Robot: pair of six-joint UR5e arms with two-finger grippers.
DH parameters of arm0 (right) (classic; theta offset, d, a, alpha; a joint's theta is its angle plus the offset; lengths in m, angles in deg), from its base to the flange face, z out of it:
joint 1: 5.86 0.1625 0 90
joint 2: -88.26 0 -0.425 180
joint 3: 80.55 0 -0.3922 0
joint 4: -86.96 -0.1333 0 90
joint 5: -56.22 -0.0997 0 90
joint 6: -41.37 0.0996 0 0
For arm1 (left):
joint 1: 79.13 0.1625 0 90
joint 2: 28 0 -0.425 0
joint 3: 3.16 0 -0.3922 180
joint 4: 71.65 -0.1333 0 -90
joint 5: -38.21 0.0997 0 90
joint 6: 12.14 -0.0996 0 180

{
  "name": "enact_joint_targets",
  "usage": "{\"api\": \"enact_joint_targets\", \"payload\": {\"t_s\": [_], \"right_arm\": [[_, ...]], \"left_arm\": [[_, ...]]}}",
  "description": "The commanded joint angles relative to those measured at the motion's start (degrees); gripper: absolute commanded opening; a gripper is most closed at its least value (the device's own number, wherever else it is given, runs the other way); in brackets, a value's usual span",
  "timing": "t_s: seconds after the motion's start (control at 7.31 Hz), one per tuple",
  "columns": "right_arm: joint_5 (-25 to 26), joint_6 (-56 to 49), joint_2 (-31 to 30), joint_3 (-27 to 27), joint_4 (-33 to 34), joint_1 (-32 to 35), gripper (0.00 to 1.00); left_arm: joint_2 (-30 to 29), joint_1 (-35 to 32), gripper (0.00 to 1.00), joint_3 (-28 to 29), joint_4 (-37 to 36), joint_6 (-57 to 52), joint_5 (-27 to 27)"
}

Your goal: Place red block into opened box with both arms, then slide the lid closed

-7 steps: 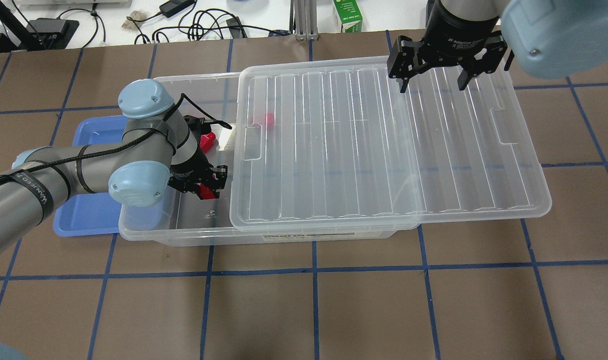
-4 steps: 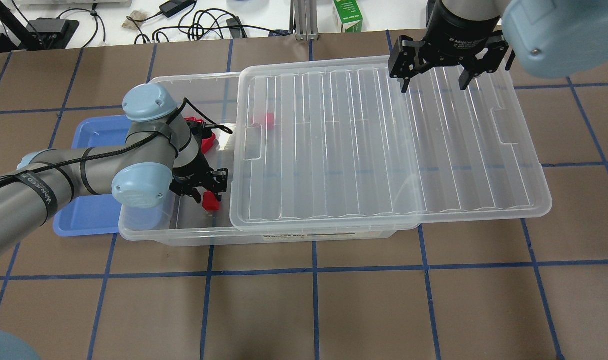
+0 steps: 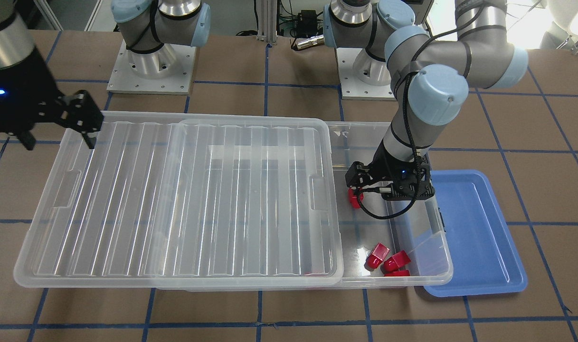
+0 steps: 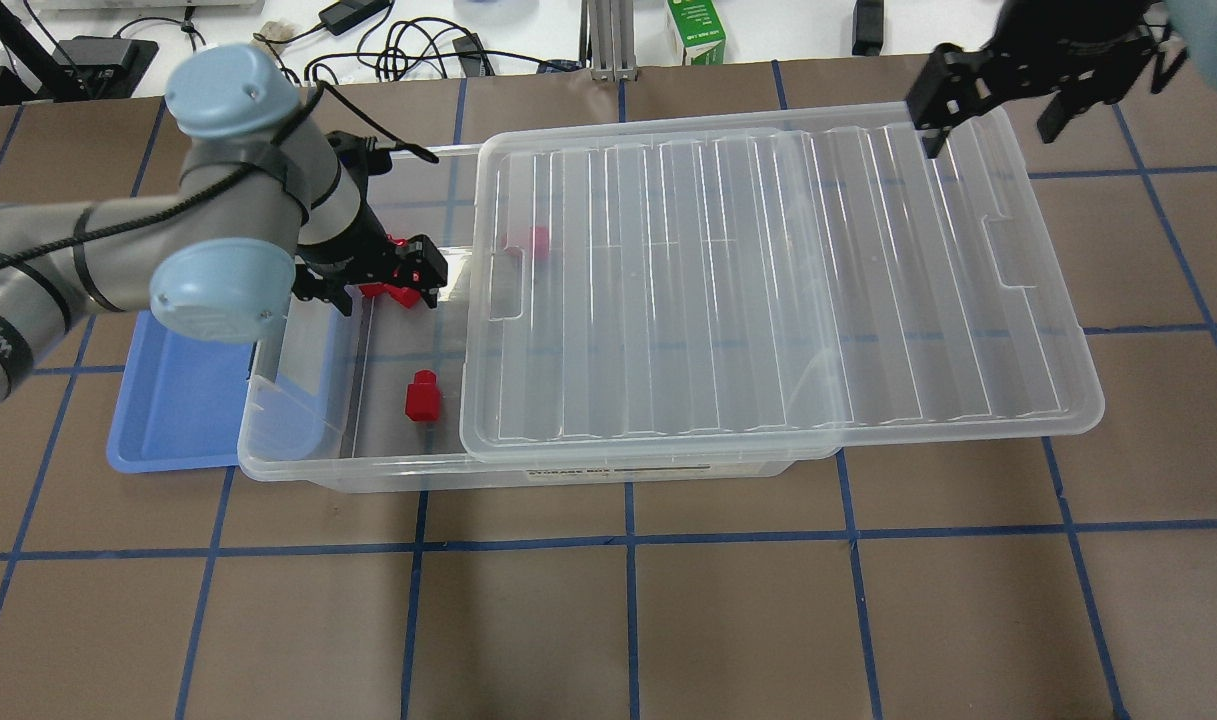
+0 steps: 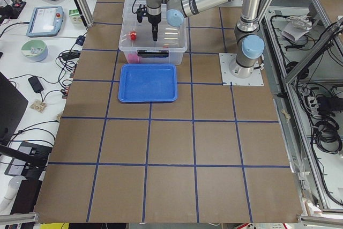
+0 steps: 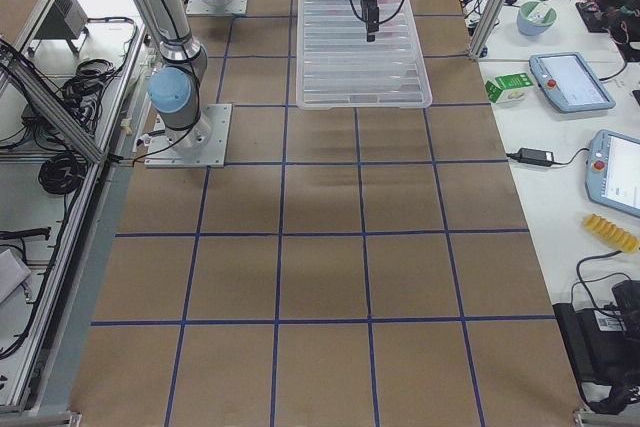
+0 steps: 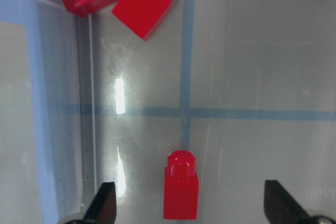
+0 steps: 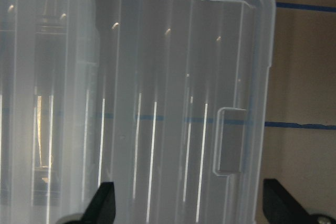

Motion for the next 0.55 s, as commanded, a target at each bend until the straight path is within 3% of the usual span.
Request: {"api": "enact_joint_targets", "payload": {"t_s": [0.0,0.14,0.41], "right_arm": [[-0.6,-15.6,0.6,-0.7,0.0,-13.0,1.0],[-0.8,-17.2,1.2,-3.4,0.4,-16.2,1.0],[0.1,-17.6,1.9,-17.3,13.5,-17.3,1.0]], "left_arm": [[4.6,-0.4,1.0,11.8,16.8,0.0,0.0],[7.4,-0.6,1.0,12.4,18.6,-0.1,-0.1],[12.3,0.6,1.0,12.2,18.6,-1.0,1.8]]}}
